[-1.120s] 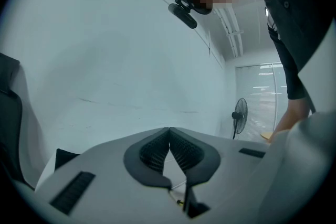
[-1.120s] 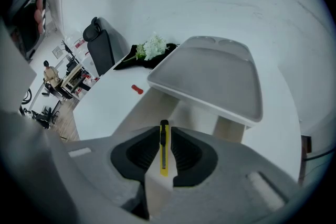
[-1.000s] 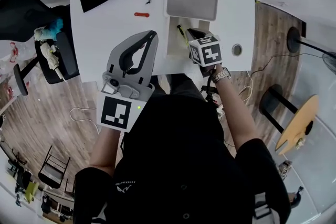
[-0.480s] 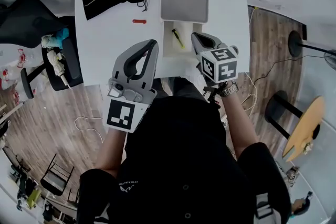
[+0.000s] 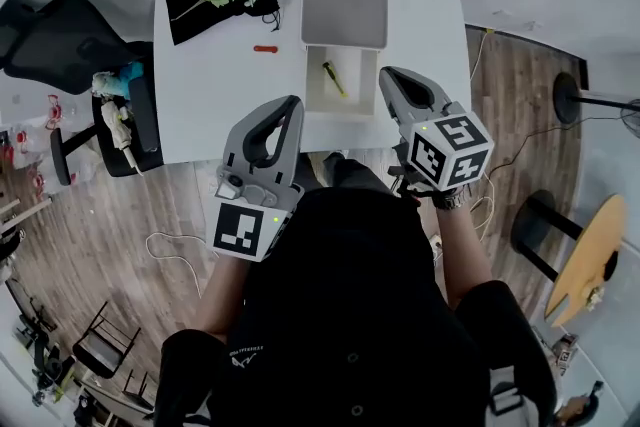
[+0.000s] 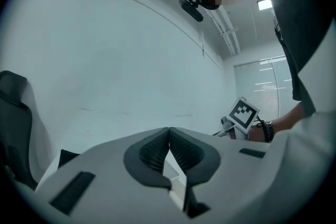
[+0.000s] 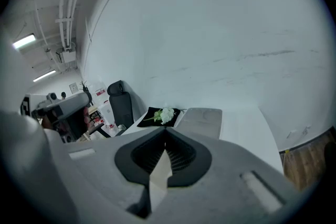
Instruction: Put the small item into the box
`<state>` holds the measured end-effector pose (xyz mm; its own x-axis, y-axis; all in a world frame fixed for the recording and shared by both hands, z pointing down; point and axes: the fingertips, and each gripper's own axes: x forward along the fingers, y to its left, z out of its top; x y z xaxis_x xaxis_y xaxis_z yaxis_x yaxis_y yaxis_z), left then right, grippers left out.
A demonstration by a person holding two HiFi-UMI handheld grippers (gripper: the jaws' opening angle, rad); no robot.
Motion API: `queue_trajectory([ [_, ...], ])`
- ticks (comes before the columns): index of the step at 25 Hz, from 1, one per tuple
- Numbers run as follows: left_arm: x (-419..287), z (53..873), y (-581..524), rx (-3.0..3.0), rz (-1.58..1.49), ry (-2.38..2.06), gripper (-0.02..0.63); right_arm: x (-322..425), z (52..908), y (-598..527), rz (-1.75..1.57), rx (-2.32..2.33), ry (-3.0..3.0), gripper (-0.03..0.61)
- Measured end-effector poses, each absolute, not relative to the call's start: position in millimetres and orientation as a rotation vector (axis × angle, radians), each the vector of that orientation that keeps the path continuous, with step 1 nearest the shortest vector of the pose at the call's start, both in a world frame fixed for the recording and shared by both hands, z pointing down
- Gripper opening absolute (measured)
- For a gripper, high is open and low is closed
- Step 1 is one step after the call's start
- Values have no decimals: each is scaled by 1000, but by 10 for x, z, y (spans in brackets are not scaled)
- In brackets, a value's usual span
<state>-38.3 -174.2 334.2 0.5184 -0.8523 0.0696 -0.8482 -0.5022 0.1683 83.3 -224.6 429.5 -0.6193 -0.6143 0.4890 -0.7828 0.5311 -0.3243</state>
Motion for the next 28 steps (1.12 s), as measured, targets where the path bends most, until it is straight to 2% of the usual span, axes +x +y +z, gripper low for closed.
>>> queue_trajectory([
  [8, -351, 3260, -1528, 2620, -1, -1555, 5, 1088, 3702, -1989, 626, 1197, -2612, 5],
  [20, -162, 3202, -1222, 2606, 19, -1636, 5, 1527, 3291, -1681, 498, 1243, -2707, 5],
  [28, -151, 2858, -1202, 2662, -26, -1734, 5, 1597, 2910, -1516, 388, 1206, -2801, 5],
])
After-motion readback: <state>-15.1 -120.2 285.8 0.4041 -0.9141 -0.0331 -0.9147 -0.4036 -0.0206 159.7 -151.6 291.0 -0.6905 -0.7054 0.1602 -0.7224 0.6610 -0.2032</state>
